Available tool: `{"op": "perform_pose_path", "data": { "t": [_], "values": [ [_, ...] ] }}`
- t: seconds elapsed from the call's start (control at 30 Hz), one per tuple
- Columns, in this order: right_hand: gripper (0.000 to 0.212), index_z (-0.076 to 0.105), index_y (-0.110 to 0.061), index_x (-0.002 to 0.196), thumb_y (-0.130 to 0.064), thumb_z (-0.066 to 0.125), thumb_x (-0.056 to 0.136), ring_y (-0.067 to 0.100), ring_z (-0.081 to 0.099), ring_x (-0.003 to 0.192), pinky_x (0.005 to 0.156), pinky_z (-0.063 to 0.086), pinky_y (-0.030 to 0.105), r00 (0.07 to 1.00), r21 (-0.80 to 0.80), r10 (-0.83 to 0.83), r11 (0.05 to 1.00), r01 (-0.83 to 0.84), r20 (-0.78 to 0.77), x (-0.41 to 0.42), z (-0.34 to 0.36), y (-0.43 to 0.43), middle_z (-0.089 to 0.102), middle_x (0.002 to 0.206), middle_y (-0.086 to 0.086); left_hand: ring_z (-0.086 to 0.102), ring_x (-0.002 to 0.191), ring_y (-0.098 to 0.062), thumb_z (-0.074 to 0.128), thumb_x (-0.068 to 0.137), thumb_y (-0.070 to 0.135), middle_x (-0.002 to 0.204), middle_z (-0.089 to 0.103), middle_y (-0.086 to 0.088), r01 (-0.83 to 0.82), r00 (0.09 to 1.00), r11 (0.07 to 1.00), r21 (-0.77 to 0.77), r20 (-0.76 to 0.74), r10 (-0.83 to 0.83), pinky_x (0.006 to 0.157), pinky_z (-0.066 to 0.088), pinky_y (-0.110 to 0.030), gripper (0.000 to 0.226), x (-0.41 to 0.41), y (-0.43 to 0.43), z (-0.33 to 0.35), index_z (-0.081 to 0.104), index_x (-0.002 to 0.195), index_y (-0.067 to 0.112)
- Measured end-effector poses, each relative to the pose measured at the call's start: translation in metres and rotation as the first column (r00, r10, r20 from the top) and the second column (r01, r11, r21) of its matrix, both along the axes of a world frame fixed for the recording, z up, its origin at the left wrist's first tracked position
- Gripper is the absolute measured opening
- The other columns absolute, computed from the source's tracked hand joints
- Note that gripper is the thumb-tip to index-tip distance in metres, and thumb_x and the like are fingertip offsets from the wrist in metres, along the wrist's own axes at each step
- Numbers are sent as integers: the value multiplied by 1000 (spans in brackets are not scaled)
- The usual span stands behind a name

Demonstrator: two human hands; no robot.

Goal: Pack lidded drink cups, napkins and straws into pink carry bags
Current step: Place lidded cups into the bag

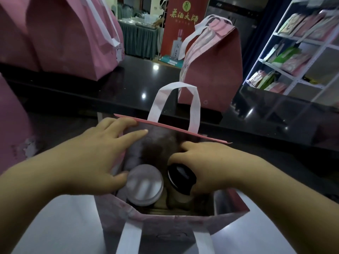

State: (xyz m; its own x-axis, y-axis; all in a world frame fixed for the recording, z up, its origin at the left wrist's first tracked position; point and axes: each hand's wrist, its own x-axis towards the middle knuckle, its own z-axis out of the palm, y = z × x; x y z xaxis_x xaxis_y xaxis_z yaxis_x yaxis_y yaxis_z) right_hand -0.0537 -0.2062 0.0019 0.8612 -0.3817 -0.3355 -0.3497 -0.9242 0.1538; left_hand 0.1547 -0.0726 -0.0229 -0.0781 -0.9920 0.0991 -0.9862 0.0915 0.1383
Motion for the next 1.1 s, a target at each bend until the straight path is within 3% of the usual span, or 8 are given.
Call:
{"op": "perform_pose_path", "data": {
  "t": [0.3,0.57,0.73,0.83,0.97,1.1],
  "values": [
    [68,39,-34,121,-42,78,65,14,47,77,54,37,22,999,15,-11,1000,11,-33,9,-19,-3,49,96,-7,-2,130,-4,21,61,67,142,-9,20,6,999,999,-42,41,-4,108,24,-27,93,-5,4,-1,-17,141,37],
    [69,44,-29,124,-40,78,65,20,55,93,73,52,33,995,23,-53,998,55,-81,14,-28,-5,54,112,-3,10,125,-5,21,62,68,138,-1,16,2,999,1000,-31,46,-1,106,31,-30,96,-5,1,2,-15,143,31],
    [72,41,-27,124,-37,80,63,23,57,93,75,55,40,994,10,-31,999,32,-104,14,-34,-8,55,112,1,13,121,-6,22,60,69,137,2,14,-5,999,999,-38,38,7,104,33,-28,98,-5,-3,2,-12,144,30],
    [70,42,-28,120,-33,81,62,19,54,87,69,50,31,993,23,-40,999,43,-113,10,-42,-7,55,113,1,15,120,-6,21,60,70,136,1,14,-13,999,999,-40,38,15,103,33,-27,98,-4,-2,1,-13,143,31],
    [73,42,-24,120,-31,82,60,18,46,79,63,41,29,993,8,-5,1000,6,-114,11,-50,-7,53,113,4,15,120,-6,21,60,70,135,2,14,-30,999,999,-45,34,31,102,35,-28,98,-4,-1,-1,-11,144,31],
    [85,37,-21,133,-32,83,62,27,56,92,68,39,31,982,-43,59,997,-67,-178,15,-58,-1,52,123,9,17,116,-7,32,65,66,134,5,13,-47,999,996,-74,16,48,99,37,-30,96,-6,-4,-1,-6,145,29]
  ]
}}
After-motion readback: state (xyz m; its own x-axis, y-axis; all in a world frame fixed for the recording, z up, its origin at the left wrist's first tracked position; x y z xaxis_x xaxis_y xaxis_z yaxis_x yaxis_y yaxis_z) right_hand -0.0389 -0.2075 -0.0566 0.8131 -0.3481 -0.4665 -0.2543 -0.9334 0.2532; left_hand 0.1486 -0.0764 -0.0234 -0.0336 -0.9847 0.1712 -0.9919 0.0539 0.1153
